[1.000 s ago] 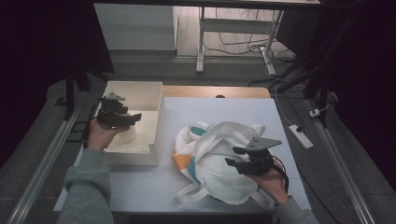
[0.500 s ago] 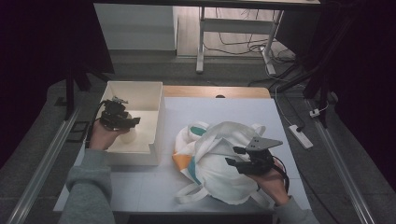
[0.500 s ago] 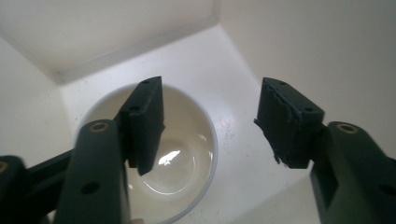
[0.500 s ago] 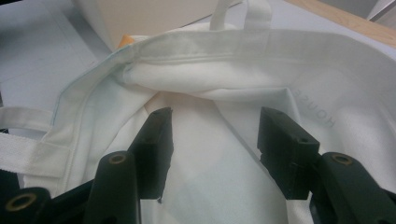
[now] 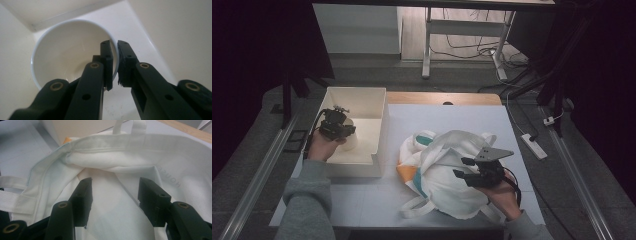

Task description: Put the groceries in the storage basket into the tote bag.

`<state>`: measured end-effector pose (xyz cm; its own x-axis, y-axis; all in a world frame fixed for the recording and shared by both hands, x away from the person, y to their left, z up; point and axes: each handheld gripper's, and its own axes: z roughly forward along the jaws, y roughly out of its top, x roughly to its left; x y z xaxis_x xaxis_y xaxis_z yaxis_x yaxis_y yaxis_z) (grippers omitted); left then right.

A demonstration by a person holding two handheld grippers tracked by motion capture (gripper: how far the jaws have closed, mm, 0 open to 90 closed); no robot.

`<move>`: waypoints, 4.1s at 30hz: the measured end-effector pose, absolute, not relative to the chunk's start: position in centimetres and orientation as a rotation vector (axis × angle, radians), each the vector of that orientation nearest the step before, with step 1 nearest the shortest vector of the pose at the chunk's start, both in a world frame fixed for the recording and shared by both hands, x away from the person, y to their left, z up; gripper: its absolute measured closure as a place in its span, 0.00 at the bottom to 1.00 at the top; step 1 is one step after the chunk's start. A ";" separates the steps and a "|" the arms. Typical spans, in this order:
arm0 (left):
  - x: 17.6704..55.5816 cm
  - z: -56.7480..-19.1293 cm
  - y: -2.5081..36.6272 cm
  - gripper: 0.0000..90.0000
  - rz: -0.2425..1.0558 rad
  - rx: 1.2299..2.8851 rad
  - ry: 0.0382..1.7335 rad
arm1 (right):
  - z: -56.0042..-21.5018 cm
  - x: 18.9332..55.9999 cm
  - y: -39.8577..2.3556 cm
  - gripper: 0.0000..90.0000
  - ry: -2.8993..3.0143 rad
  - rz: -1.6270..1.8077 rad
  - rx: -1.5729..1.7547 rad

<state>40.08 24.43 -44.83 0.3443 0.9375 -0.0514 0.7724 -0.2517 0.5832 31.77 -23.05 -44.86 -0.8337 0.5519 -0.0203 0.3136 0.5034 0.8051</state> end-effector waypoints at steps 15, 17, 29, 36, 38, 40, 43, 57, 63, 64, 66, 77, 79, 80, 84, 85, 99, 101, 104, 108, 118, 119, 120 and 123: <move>38.8 -42.7 24.3 0.94 0.492 2.041 1.384 | -44.7 31.7 -23.2 0.50 2.468 1.246 0.730; 38.5 -42.3 24.6 0.94 0.463 1.994 1.354 | -44.7 31.7 -23.2 0.50 2.467 1.248 0.729; 36.9 -40.0 25.7 0.94 0.441 1.822 1.229 | -44.6 31.7 -23.2 0.50 2.462 1.257 0.723; 36.1 -39.1 25.4 0.94 0.447 1.764 1.159 | -44.5 31.7 -23.2 0.50 2.456 1.261 0.723; 35.8 -38.8 25.3 0.94 0.462 1.745 1.136 | -44.5 31.7 -23.2 0.50 2.454 1.263 0.723; 35.5 -38.4 25.3 0.94 0.455 1.727 1.110 | -44.5 31.7 -23.2 0.50 2.454 1.262 0.720; 35.0 -37.8 25.0 0.94 0.448 1.714 1.074 | -44.6 31.7 -23.2 0.50 2.457 1.261 0.719; 33.5 -36.0 22.3 0.94 0.376 1.712 0.894 | -44.5 31.7 -23.3 0.50 2.447 1.267 0.723; 33.0 -35.5 21.0 0.94 0.348 1.718 0.832 | -44.5 31.8 -23.3 0.49 2.443 1.265 0.725; 33.0 -35.4 20.8 0.94 0.337 1.720 0.825 | -44.5 31.8 -23.3 0.49 2.441 1.266 0.725; 32.9 -35.4 20.5 0.94 0.323 1.728 0.810 | -44.5 31.8 -23.3 0.49 2.439 1.267 0.725; 32.6 -35.4 18.1 0.94 0.258 1.774 0.733 | -44.3 31.6 -23.3 0.49 2.426 1.281 0.711; 32.5 -35.4 17.4 0.94 0.246 1.787 0.720 | -44.2 31.6 -23.4 0.48 2.422 1.288 0.703; 32.5 -35.4 17.1 0.94 0.239 1.792 0.711 | -44.1 31.5 -23.3 0.47 2.417 1.291 0.702; 32.5 -35.5 15.8 0.94 0.224 1.816 0.687 | -43.7 31.3 -23.2 0.45 2.396 1.306 0.690; 32.5 -35.6 15.6 0.94 0.220 1.821 0.683 | -43.6 31.2 -23.2 0.44 2.393 1.306 0.685; 32.9 -36.6 11.9 0.94 0.158 1.895 0.631 | -42.9 30.7 -22.7 0.37 2.368 1.351 0.669; 33.0 -36.8 11.4 0.94 0.150 1.904 0.625 | -42.6 30.5 -22.5 0.35 2.361 1.358 0.661; 33.1 -37.0 10.7 0.94 0.140 1.919 0.618 | -42.3 30.2 -22.1 0.32 2.358 1.370 0.642; 33.1 -37.4 9.8 0.94 0.130 1.940 0.606 | -41.9 29.9 -21.7 0.27 2.350 1.371 0.629; 33.1 -38.4 7.4 0.94 0.088 1.997 0.567 | -42.0 30.4 -19.9 0.21 2.366 1.343 0.606; 33.1 -38.5 7.1 0.94 0.083 2.001 0.565 | -42.1 30.6 -19.7 0.21 2.370 1.342 0.608; 33.1 -38.6 6.9 0.94 0.079 2.007 0.562 | -42.1 30.8 -19.6 0.21 2.374 1.341 0.609; 33.0 -38.8 6.5 0.94 0.071 2.017 0.553 | -42.2 31.2 -19.1 0.18 2.367 1.331 0.611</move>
